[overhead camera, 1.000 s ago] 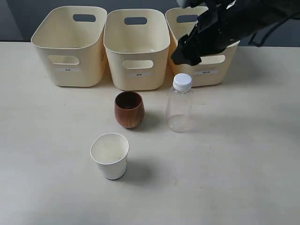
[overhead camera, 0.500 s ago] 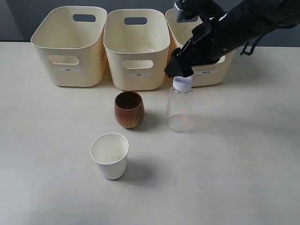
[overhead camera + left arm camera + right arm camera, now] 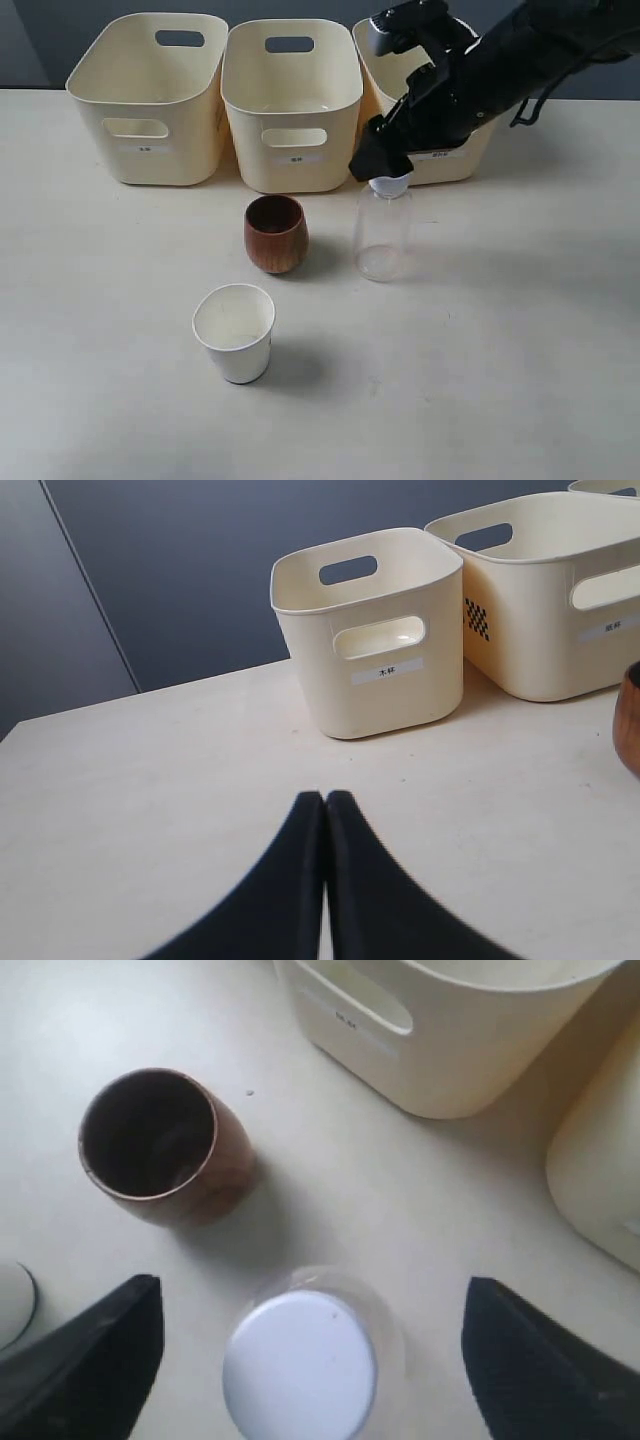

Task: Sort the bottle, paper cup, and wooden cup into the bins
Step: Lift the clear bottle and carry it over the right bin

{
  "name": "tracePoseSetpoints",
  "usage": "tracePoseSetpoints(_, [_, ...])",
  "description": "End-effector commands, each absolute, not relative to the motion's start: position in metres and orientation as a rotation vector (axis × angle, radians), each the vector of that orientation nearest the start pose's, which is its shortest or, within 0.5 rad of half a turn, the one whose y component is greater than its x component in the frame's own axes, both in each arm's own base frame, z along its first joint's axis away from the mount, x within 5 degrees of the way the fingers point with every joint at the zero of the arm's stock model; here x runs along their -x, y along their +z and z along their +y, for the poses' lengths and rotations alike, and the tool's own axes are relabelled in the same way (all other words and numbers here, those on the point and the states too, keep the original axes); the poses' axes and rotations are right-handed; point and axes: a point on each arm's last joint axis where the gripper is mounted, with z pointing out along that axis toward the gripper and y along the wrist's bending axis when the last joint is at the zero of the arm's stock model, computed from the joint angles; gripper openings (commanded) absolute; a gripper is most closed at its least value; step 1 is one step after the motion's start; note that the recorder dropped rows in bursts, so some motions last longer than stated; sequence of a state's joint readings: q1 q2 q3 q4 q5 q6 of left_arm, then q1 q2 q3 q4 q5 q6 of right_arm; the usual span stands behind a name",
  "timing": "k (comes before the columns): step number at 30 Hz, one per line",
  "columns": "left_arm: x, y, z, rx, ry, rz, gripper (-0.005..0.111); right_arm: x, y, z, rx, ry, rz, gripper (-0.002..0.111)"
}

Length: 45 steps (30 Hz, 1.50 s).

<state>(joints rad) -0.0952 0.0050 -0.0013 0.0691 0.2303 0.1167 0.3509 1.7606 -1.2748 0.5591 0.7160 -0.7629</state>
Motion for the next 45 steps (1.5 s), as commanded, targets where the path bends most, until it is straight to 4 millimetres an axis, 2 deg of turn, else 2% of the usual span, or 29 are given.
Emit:
tracePoseSetpoints(1, [-0.055,0.193,-0.004,-0.231,0.072,1.693,0.000,-0.343,0.235,0.160,0.991,0.473,2.406,0.077])
tracePoseSetpoints(5, [-0.055,0.193,-0.004,-0.231,0.072,1.693,0.000,-0.345,0.226,0.160,1.000,0.469,2.426,0.077])
tracePoseSetpoints(13, [-0.055,0.193,-0.004,-0.231,0.072,1.693,0.000,-0.345,0.225,0.160,1.011,0.470,2.427,0.077])
tracePoseSetpoints(15, [-0.055,0.193,-0.004,-0.231,0.072,1.693,0.000,-0.345,0.225,0.160,1.012,0.471,2.428,0.073])
tracePoseSetpoints(17, [-0.055,0.193,-0.004,-0.231,0.072,1.693,0.000,-0.345,0.225,0.160,1.013,0.471,2.428,0.065])
tracePoseSetpoints(18, [-0.055,0.193,-0.004,-0.231,0.072,1.693,0.000,-0.344,0.225,0.160,1.017,0.475,2.432,0.052])
tracePoseSetpoints(19, [-0.055,0.193,-0.004,-0.231,0.072,1.693,0.000,-0.344,0.225,0.160,1.022,0.480,2.437,0.047])
tracePoseSetpoints(20, [-0.055,0.193,-0.004,-0.231,0.072,1.693,0.000,-0.342,0.224,0.160,1.037,0.485,2.447,0.030])
tracePoseSetpoints(21, [-0.055,0.193,-0.004,-0.231,0.072,1.693,0.000,-0.342,0.224,0.160,1.041,0.482,2.448,0.021])
tracePoseSetpoints(22, [-0.055,0.193,-0.004,-0.231,0.072,1.693,0.000,-0.342,0.224,0.160,1.055,0.477,2.442,0.000])
tracePoseSetpoints(24, [-0.055,0.193,-0.004,-0.231,0.072,1.693,0.000,-0.343,0.226,0.160,1.075,0.461,2.416,0.000])
tracePoseSetpoints(26, [-0.055,0.193,-0.004,-0.231,0.072,1.693,0.000,-0.341,0.235,0.159,1.064,0.447,2.382,0.000])
tracePoseSetpoints(27, [-0.055,0.193,-0.004,-0.231,0.072,1.693,0.000,-0.340,0.247,0.157,1.047,0.430,2.342,0.000])
tracePoseSetpoints(30, [-0.055,0.193,-0.004,-0.231,0.072,1.693,0.000,-0.332,0.292,0.152,0.943,0.391,2.183,0.000])
tracePoseSetpoints(34, [-0.055,0.193,-0.004,-0.231,0.072,1.693,0.000,-0.311,0.350,0.143,0.813,0.376,1.984,-0.001])
tracePoseSetpoints(38, [-0.055,0.193,-0.004,-0.231,0.072,1.693,0.000,-0.291,0.392,0.131,0.701,0.338,1.828,-0.001])
tracePoseSetpoints(41, [-0.055,0.193,-0.004,-0.231,0.072,1.693,0.000,-0.283,0.409,0.125,0.641,0.317,1.753,-0.001])
tracePoseSetpoints(45, [-0.055,0.193,-0.004,-0.231,0.072,1.693,0.000,-0.287,0.411,0.125,0.617,0.301,1.736,-0.001])
